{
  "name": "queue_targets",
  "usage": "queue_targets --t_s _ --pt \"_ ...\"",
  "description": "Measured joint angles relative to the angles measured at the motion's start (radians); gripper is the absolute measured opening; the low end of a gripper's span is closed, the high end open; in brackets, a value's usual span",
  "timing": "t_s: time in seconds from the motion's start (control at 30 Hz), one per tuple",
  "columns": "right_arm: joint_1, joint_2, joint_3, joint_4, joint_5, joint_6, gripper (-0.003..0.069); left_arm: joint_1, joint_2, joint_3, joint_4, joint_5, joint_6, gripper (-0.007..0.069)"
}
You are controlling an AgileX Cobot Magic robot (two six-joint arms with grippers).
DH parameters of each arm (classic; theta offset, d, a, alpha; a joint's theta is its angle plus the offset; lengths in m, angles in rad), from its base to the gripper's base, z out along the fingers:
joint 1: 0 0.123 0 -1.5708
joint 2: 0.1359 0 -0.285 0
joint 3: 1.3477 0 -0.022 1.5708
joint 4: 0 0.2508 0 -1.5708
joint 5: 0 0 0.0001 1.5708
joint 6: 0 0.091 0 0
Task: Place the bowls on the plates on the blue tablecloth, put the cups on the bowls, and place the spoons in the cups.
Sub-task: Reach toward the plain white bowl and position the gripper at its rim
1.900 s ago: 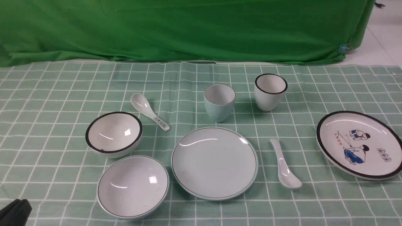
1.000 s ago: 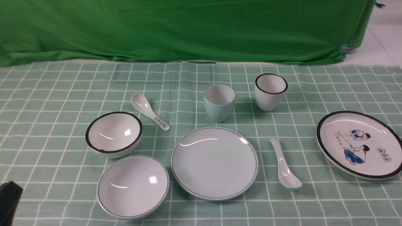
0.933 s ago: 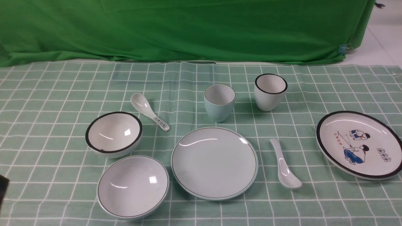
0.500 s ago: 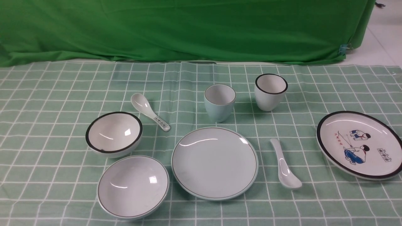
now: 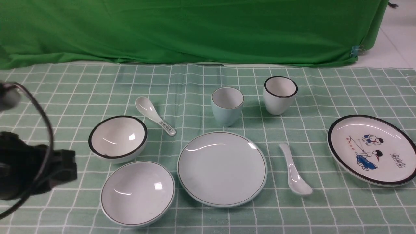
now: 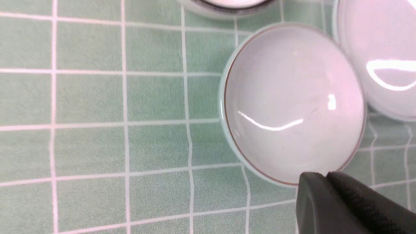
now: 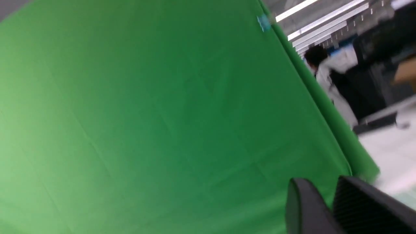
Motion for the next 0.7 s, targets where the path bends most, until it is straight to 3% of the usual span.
queue_targets --t_s 0.2,0.47,0.57,0.63,0.7 --pt "0.026 0.078 -0.198 -0.046 0.392 -0.077 0.0036 -0.125 0.104 -0.016 0.101 -0.063 -0.086 0.0001" --pt "0.079 0.468 -0.606 -0.067 1.054 -0.28 0.0023 -0.179 0.217 -0.075 0.249 -0.1 -0.152 0.0008" --pt "0.086 0.615 -0.71 -0.067 1.227 -0.356 0.0023 -0.179 0.265 -0.081 0.306 -0.143 -0.169 0.0047" --pt "0.087 0.656 -0.733 -0.067 1.258 -0.372 0.0023 -0.179 0.283 -0.081 0.322 -0.159 -0.175 0.0074" --pt "0.088 0.721 -0.758 -0.067 1.279 -0.392 0.0023 -0.179 0.326 -0.081 0.352 -0.198 -0.19 0.0167"
